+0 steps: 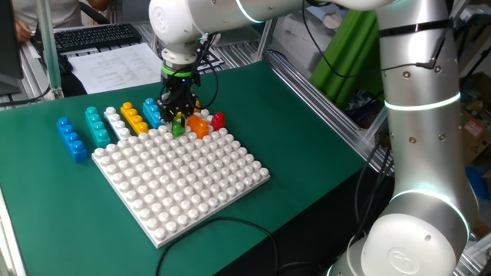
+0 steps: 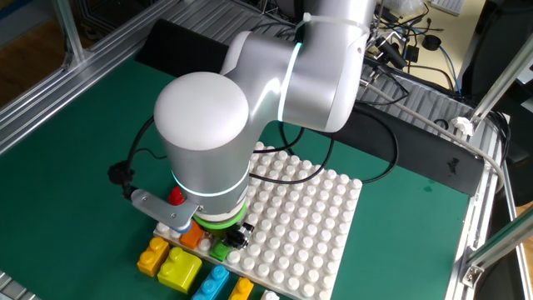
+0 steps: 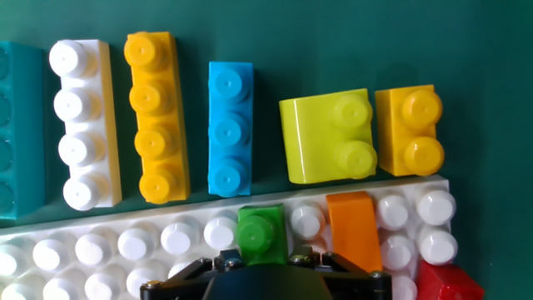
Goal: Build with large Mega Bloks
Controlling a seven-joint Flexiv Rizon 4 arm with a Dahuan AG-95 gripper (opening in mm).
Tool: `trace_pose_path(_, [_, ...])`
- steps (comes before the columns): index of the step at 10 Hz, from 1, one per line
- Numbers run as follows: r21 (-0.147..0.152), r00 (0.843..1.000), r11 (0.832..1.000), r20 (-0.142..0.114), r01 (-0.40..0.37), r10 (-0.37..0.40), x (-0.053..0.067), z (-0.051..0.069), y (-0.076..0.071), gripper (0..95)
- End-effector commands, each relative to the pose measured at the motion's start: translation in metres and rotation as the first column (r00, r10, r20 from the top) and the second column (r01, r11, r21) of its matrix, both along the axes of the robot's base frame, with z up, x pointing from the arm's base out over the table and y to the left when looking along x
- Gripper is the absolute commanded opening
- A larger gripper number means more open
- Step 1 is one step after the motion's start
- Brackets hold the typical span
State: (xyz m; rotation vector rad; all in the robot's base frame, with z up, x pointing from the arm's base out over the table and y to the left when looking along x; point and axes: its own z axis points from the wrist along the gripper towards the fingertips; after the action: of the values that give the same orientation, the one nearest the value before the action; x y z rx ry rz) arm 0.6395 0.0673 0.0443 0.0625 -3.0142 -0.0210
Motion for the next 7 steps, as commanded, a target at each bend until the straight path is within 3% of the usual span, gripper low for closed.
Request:
trace_pose_path(1, [-0.001, 1.0, 1.0, 0.001, 0.003, -0.003, -0.0012, 0.0042, 0.0003, 38.0])
trace_pose_path(5, [-0.011, 1.0, 1.0, -0.002, 0.01, -0.01, -0.0033, 0.0113, 0.0042, 38.0])
trace_pose_path(6, [-0.012, 1.0, 1.0, -0.001, 0.008, -0.008, -0.0032, 0.0112, 0.0042, 19.0])
trace_pose_path(7, [-0.013, 1.0, 1.0, -0.001, 0.006, -0.006, -0.0031, 0.0111, 0.0041, 19.0])
